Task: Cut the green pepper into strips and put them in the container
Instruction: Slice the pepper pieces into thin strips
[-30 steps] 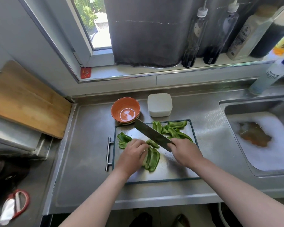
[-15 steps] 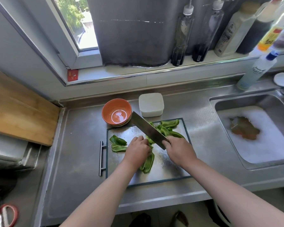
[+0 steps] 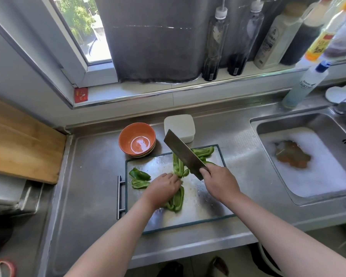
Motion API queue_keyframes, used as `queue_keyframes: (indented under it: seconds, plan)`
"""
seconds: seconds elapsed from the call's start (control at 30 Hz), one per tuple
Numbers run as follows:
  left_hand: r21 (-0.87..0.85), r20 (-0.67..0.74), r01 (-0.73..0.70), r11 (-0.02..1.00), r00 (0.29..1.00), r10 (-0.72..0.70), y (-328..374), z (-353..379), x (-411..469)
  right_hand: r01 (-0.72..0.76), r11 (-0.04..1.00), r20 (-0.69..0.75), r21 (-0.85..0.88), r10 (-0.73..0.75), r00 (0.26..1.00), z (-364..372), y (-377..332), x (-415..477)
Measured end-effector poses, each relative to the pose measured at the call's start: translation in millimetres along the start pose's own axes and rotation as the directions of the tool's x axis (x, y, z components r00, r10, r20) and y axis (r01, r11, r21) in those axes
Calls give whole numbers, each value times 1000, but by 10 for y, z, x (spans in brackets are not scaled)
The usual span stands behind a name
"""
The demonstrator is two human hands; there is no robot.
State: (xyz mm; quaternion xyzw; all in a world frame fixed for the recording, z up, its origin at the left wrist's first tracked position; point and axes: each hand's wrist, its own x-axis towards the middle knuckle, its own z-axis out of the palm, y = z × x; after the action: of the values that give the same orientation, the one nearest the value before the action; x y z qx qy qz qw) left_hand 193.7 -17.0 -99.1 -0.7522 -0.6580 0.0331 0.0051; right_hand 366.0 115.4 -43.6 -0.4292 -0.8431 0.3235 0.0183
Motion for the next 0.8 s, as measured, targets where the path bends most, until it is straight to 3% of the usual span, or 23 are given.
queue_keyframes:
  seconds: [0.1,0.23,0.43,0.53,0.6,0.7,0.77,0.8]
  plan:
    - [-161,-22,126,979,991,-131,-29,28,-13,-17,1000,0,-22,17,1000,4,33,4]
    - [-450,-59,295,843,932,-357,0,7,-54,-18,1000,5,-16,18,1000,-8,29,3]
    - [-346,16,304,888,948,-318,30,-59,-14,9,1000,9,10,-9,1000,-9,-45,-12]
    - [-361,17,352,864,928,-371,62,-77,30,21,999,5,29,-21,1000,-2,-69,-32]
    - [-486,10,470,737,846,-533,45,-86,7,26,999,6,37,-27,1000,-6,-66,-44]
    - [-670,123,601,435,668,-734,-28,-100,-52,29,999,3,46,-29,1000,-17,-55,-50]
    - [-689,172,646,327,584,-793,-80,-101,-91,26,999,-2,47,-26,1000,-25,-53,-53]
    - [-657,171,681,323,553,-816,-108,-100,-115,23,999,-2,45,-23,1000,-25,-53,-54]
